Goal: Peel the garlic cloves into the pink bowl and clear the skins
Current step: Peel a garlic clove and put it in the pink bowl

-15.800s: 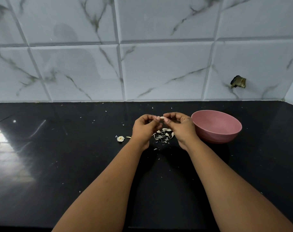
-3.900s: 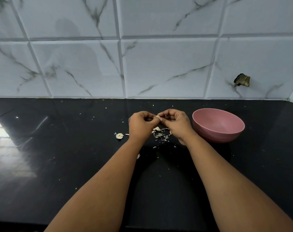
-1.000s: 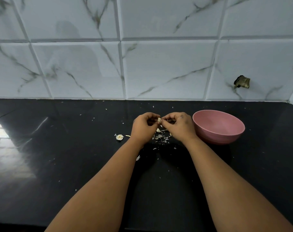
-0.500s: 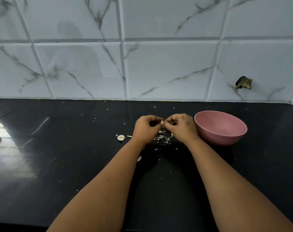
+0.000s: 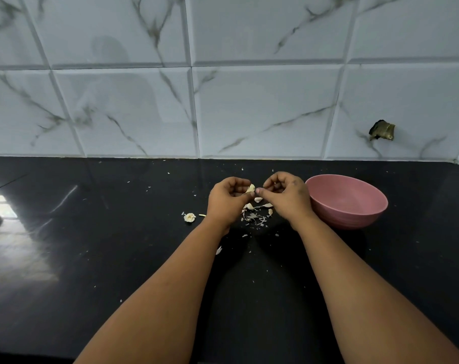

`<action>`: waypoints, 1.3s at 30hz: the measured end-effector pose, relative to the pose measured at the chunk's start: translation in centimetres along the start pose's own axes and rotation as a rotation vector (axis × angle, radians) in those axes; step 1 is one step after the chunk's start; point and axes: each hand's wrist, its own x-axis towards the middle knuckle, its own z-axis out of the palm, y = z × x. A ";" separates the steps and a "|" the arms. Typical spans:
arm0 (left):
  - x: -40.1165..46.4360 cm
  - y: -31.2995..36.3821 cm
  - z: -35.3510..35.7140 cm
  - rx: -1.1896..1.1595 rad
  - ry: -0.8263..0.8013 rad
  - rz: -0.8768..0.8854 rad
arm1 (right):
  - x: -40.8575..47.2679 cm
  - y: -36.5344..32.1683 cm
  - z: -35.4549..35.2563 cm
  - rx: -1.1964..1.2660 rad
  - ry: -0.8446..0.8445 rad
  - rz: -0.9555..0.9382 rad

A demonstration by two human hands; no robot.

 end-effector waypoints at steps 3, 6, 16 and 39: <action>0.0 0.0 0.0 0.002 0.006 0.019 | -0.1 -0.4 0.1 0.202 -0.027 0.008; 0.0 -0.1 0.0 0.024 -0.001 0.044 | -0.3 -0.4 0.5 0.240 -0.128 0.049; -0.1 0.2 0.6 -0.317 -0.066 -0.152 | -0.2 -0.6 0.0 0.409 -0.087 0.096; -0.3 0.4 0.4 -0.450 0.015 -0.150 | -0.2 -0.3 0.4 0.000 -0.080 -0.104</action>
